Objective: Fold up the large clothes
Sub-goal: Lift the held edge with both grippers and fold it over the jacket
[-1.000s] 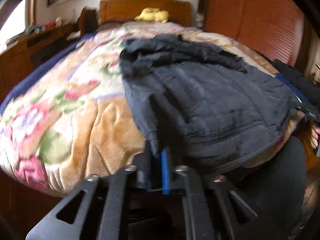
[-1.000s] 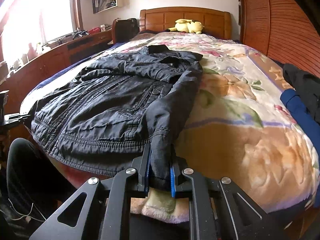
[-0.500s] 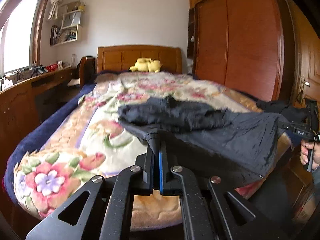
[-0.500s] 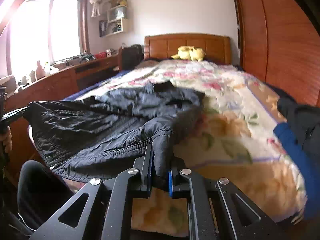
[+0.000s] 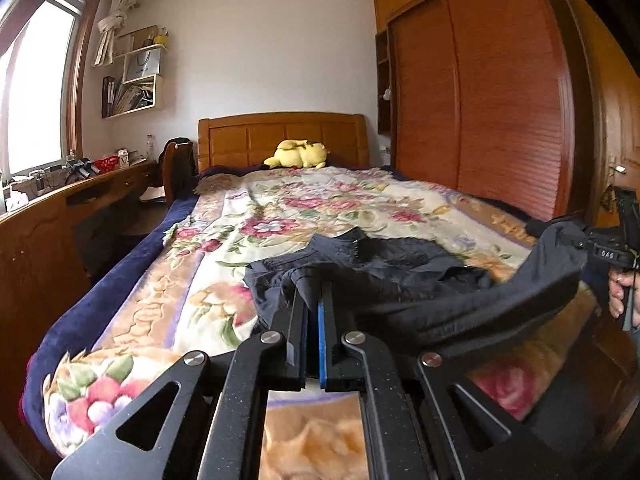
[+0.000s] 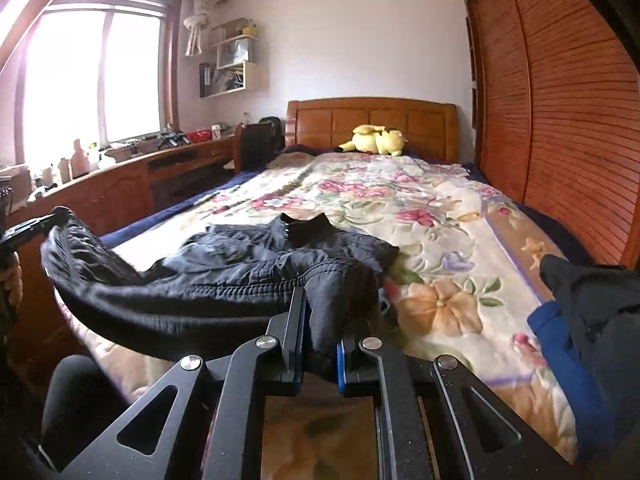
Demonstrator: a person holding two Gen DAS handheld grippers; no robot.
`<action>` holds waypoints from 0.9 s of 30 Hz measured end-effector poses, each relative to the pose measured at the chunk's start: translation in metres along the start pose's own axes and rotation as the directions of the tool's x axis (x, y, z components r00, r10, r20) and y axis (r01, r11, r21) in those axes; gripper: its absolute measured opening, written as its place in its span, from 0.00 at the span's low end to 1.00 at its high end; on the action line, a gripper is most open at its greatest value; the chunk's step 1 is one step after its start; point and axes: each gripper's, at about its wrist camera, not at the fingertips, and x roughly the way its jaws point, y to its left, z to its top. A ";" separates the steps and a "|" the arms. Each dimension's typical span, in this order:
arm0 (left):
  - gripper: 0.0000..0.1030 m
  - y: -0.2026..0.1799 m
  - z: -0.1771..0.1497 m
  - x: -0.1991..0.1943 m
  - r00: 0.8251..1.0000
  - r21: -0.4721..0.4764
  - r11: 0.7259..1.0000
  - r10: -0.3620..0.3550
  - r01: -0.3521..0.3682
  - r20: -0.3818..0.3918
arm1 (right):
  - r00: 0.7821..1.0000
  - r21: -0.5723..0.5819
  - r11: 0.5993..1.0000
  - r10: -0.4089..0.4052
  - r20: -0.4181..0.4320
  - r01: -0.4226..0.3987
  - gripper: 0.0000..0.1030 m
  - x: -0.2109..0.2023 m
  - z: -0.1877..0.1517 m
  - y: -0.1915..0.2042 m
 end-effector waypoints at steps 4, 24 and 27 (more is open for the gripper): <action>0.04 0.003 -0.004 0.026 1.000 0.010 1.000 0.009 -0.009 -0.009 | 1.000 -0.010 1.000 0.000 -0.029 0.000 0.11 0.032 0.003 0.004; 0.04 0.066 0.061 0.249 0.993 0.011 0.994 0.107 -0.106 -0.051 | 0.993 -0.095 0.989 -0.114 -0.005 0.113 0.11 0.261 0.129 -0.026; 0.04 0.067 0.066 0.277 0.990 0.036 0.991 0.130 -0.128 -0.061 | 0.993 -0.101 0.988 -0.121 -0.019 0.118 0.11 0.299 0.141 -0.026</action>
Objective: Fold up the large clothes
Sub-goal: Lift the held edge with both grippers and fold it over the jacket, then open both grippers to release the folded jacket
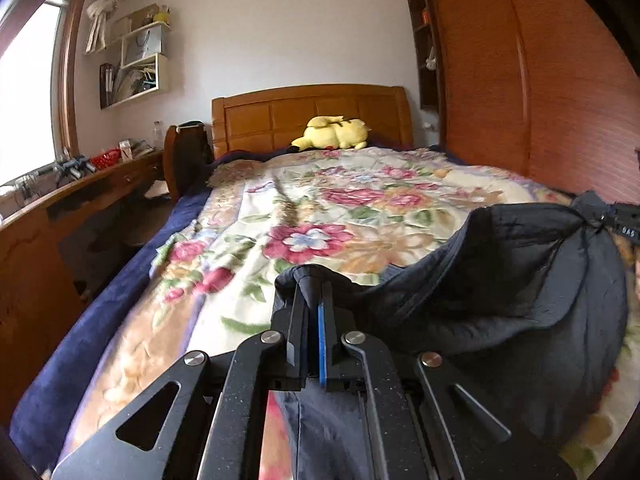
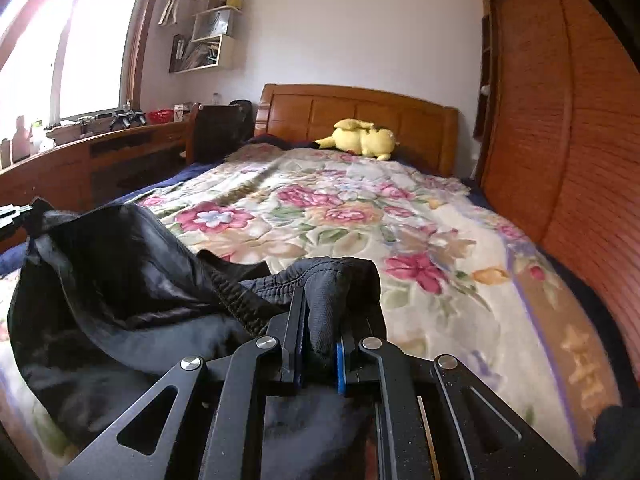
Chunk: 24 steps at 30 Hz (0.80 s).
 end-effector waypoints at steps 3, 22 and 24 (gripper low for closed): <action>0.04 0.001 0.010 0.027 1.000 0.001 1.000 0.011 -0.010 -0.011 | 1.000 -0.017 1.000 -0.014 -0.012 0.013 0.11 0.031 0.011 0.007; 0.23 0.019 -0.010 0.076 0.968 -0.053 0.995 -0.095 0.085 -0.231 | 0.988 0.046 0.998 -0.043 -0.148 0.050 0.37 0.097 0.023 0.005; 0.36 0.019 -0.013 0.056 0.973 -0.029 0.996 -0.088 0.084 -0.216 | 0.991 0.053 0.998 -0.037 -0.126 0.044 0.64 0.080 0.024 0.004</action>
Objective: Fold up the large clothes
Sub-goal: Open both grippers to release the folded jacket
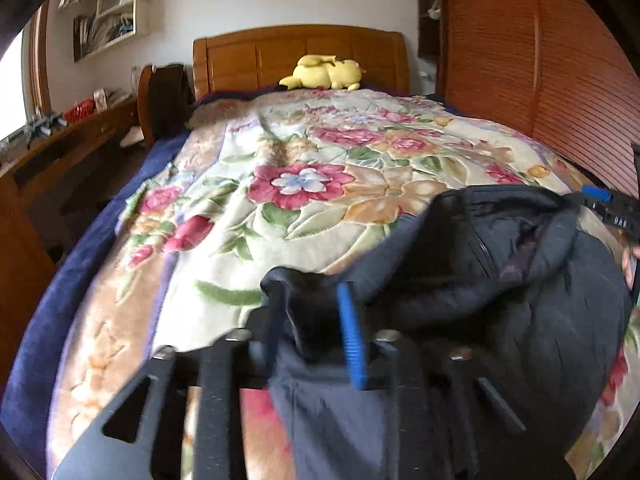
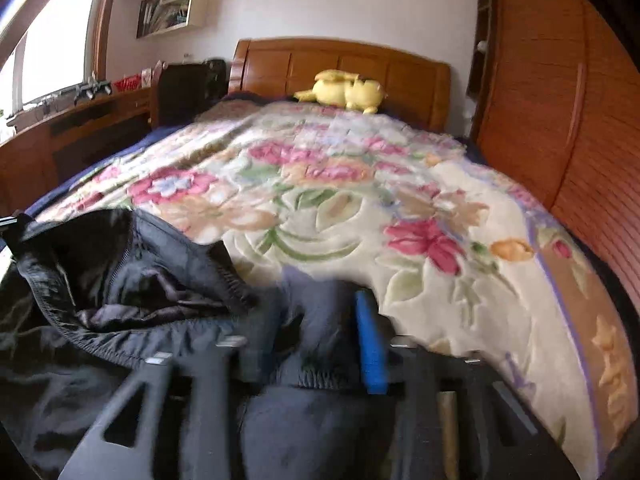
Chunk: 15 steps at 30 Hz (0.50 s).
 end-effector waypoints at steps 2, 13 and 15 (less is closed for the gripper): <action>0.40 0.000 -0.010 -0.020 1.000 0.000 1.000 0.000 0.000 -0.002 | 1.000 0.000 1.000 -0.003 0.002 0.003 0.70 -0.014 -0.003 0.000; 0.67 -0.012 -0.069 -0.065 0.999 0.030 1.000 -0.008 0.010 -0.053 | 0.998 -0.057 0.998 0.030 -0.056 -0.033 0.71 -0.069 -0.050 0.011; 0.67 -0.014 -0.080 -0.067 0.998 0.036 0.999 0.000 0.002 -0.069 | 0.997 -0.074 0.997 0.024 -0.069 -0.030 0.71 -0.075 -0.058 0.012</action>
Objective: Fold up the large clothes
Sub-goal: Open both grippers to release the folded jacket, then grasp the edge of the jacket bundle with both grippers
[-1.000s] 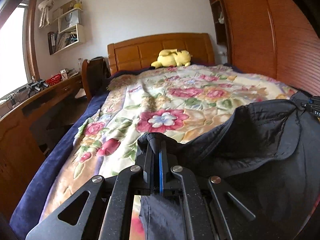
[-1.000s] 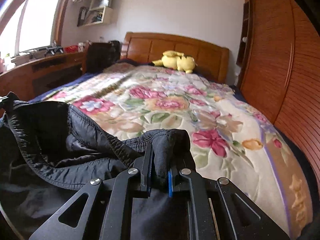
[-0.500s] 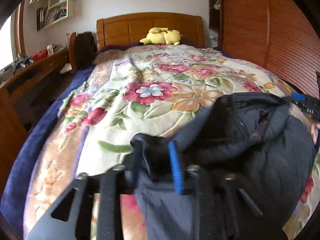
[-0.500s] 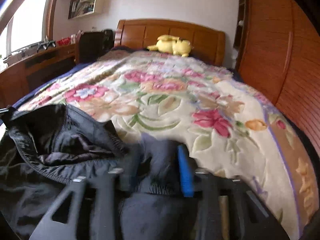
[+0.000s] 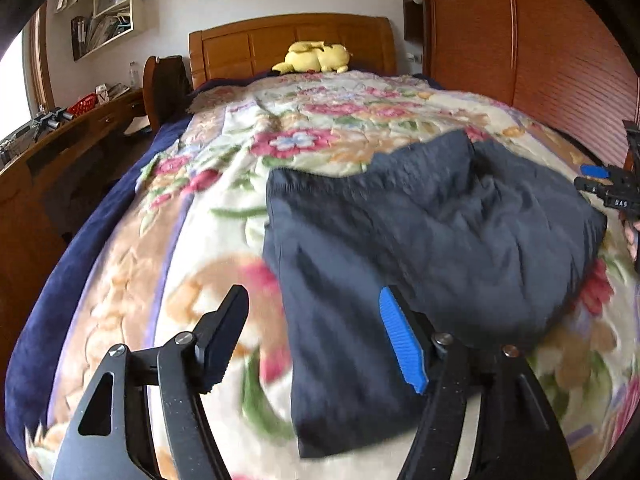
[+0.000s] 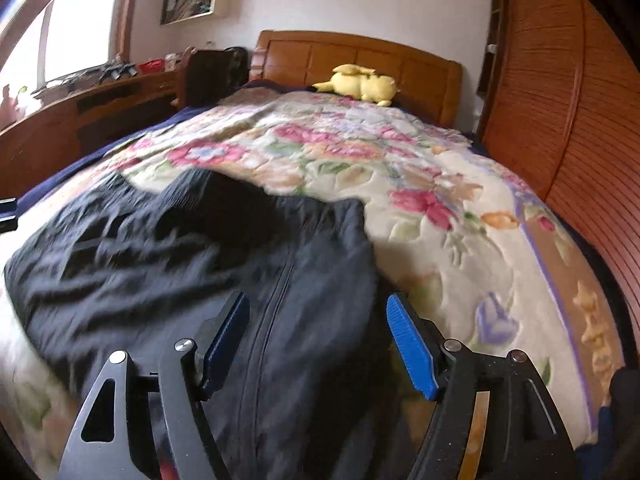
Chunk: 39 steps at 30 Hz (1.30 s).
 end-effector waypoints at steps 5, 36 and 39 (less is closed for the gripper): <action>0.67 -0.003 -0.022 -0.002 0.999 0.015 1.000 0.009 -0.008 -0.034 | 1.000 0.034 0.999 0.007 -0.026 -0.006 0.71 -0.004 -0.012 -0.013; 0.27 -0.027 -0.044 0.024 0.995 0.096 0.995 0.027 -0.018 -0.096 | 0.976 0.122 0.991 0.076 -0.205 -0.051 0.78 0.028 -0.062 -0.014; 0.19 -0.031 -0.043 0.024 0.995 0.100 0.995 0.029 -0.019 -0.095 | 0.972 0.129 0.988 0.105 -0.208 -0.080 0.69 0.026 -0.067 -0.014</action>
